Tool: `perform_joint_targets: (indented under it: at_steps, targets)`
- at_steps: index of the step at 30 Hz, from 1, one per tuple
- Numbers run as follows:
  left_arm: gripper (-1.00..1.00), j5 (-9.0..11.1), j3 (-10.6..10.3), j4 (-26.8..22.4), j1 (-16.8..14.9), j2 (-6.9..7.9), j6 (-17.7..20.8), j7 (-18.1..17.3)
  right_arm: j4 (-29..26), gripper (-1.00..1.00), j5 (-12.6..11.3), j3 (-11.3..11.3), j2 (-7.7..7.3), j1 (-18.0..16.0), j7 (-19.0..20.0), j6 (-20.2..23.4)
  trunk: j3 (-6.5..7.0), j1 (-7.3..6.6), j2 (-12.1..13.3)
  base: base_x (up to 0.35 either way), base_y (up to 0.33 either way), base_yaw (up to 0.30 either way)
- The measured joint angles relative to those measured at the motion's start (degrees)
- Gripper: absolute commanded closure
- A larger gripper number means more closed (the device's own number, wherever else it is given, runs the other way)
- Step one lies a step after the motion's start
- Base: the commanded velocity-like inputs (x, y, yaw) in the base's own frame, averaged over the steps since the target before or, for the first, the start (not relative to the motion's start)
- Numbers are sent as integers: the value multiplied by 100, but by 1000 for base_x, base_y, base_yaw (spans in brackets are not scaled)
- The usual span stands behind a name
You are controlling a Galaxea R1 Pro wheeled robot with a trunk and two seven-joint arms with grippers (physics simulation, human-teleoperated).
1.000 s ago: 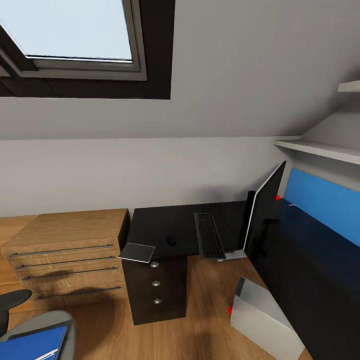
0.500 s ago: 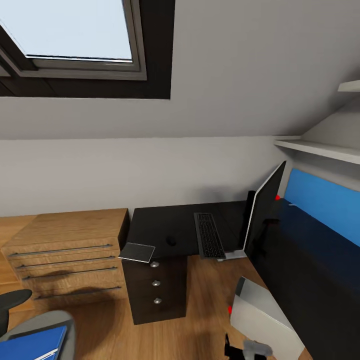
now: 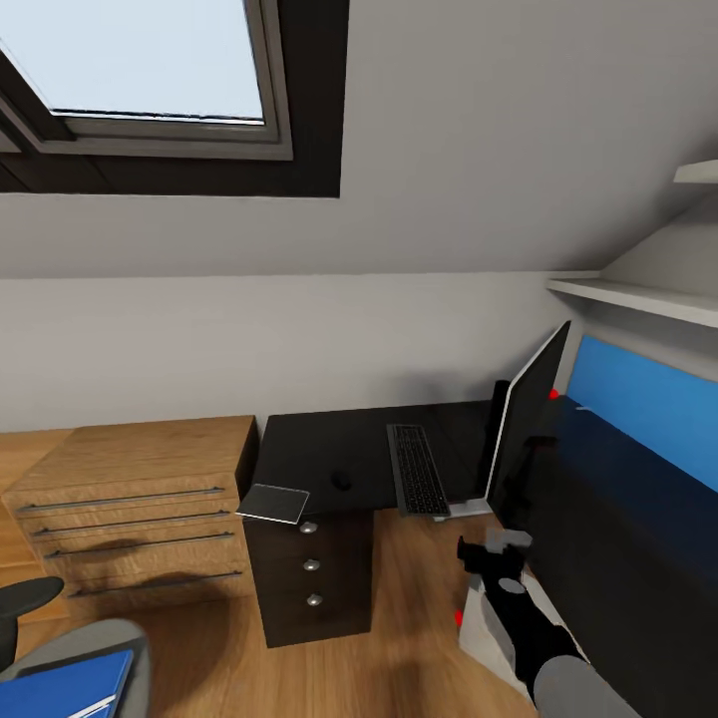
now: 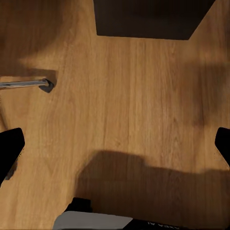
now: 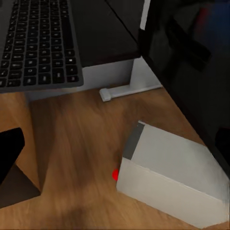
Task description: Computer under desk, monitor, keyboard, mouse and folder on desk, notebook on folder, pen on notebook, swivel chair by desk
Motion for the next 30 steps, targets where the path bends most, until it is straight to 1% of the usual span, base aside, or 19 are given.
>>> perform_joint_targets:
  at_steps: [1,2,5,6,10,11,14,16,19,21,22,23,30]
  targets:
    - [-100,3,1,59,0,-1,-146,1,4,-100,-5,-5,-65,-254,11,316,0,0,0,0,0,0]
    - [-100,3,2,96,0,-4,-208,1,10,-100,-10,-10,-94,-420,19,513,0,0,0,0,0,0]
    - [-100,0,3,132,0,-10,-262,1,19,-100,-18,-16,-120,-645,28,744,-1,0,0,0,0,0]
    - [-100,-1,3,145,0,-14,-282,1,25,-100,-18,-15,-127,-781,30,852,0,0,0,0,0,0]
    - [-100,-2,4,159,0,-14,-303,1,81,-100,-20,-16,-133,-1030,33,1004,-1,0,0,6,2,0]
    - [-100,-3,4,163,0,-13,-309,1,143,-100,-22,-17,-132,-1153,34,1070,-1,-1,0,56,25,0]
    - [-100,-7,5,166,0,-10,-313,1,283,-100,-26,-21,-130,-1356,36,1145,-1,-1,-1,132,83,0]
    - [-100,-10,5,167,0,-6,-316,1,495,-100,-70,-28,-120,-1568,42,1198,-1,-3,0,229,155,0]
    - [-100,-11,6,167,0,-8,-317,1,574,-100,-162,-31,-101,-1622,46,1207,-1,-3,0,241,169,0]
    - [-100,-12,6,168,0,-10,-319,1,642,-100,-283,-40,-56,-1649,47,1202,-1,-2,0,137,178,0]
    - [-100,-12,5,168,0,-12,-320,1,909,-100,-502,-53,45,-1667,54,1140,-2,-1,1,38,192,0]
    - [-100,-12,6,168,0,-12,-323,1,986,-100,-541,-51,65,-1672,51,1097,-1,-1,0,30,194,0]
    - [-100,-12,1,168,0,-19,-333,-2,1117,-100,-604,-56,102,-1677,47,995,-1,0,0,9,77,0]
